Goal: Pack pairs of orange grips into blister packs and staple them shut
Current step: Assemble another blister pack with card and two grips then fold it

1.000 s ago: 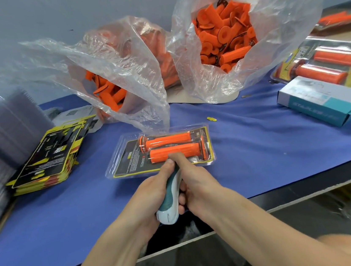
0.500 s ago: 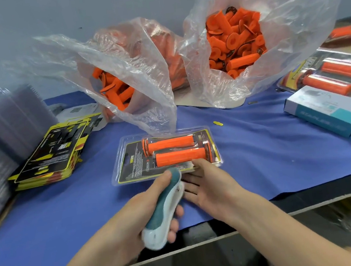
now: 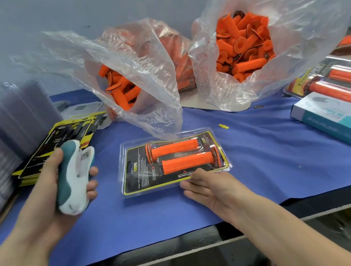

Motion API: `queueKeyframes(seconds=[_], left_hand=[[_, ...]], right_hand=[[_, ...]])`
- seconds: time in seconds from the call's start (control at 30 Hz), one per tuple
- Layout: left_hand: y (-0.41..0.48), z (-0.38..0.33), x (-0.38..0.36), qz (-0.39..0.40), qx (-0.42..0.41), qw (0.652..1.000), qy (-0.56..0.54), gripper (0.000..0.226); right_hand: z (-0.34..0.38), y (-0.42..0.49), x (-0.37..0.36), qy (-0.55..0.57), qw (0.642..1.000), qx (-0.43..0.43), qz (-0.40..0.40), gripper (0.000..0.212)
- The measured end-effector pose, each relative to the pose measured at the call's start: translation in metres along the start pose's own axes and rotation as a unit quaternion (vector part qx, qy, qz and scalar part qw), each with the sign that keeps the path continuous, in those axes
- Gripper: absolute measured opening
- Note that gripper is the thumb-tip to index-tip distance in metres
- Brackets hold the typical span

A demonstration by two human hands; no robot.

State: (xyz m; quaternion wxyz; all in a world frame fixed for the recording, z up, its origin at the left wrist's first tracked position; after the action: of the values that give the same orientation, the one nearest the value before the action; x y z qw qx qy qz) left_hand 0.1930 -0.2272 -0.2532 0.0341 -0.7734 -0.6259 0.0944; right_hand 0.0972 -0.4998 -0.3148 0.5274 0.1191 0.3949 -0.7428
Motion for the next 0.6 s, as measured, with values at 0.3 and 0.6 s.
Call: queueKeyframes(seconds=[0.3, 0.6], left_hand=[[0.026, 0.014, -0.008, -0.07, -0.002, 0.994, -0.088, 0.045], [0.02, 0.025, -0.039, 0.02, 0.028, 0.999, -0.006, 0.047]], right_hand=[[0.052, 0.003, 0.033, -0.202, 0.979, 0.018, 0.0, 0.018], [0.127, 0.038, 0.059, -0.377, 0.914, 0.126, -0.084, 0.022]])
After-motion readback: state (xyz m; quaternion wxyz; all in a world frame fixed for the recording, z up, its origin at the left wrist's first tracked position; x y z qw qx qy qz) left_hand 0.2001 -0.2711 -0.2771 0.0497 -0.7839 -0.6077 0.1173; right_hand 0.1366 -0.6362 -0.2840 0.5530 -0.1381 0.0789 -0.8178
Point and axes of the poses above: each hand's wrist, its own y-axis towards the middle knuckle, its own x-axis out of the back of the hand, z = x × y, the point moved 10 cm from there along y, towards the middle knuckle, and after that the axes turned 12 degrees about y, right-handed, at the moved point
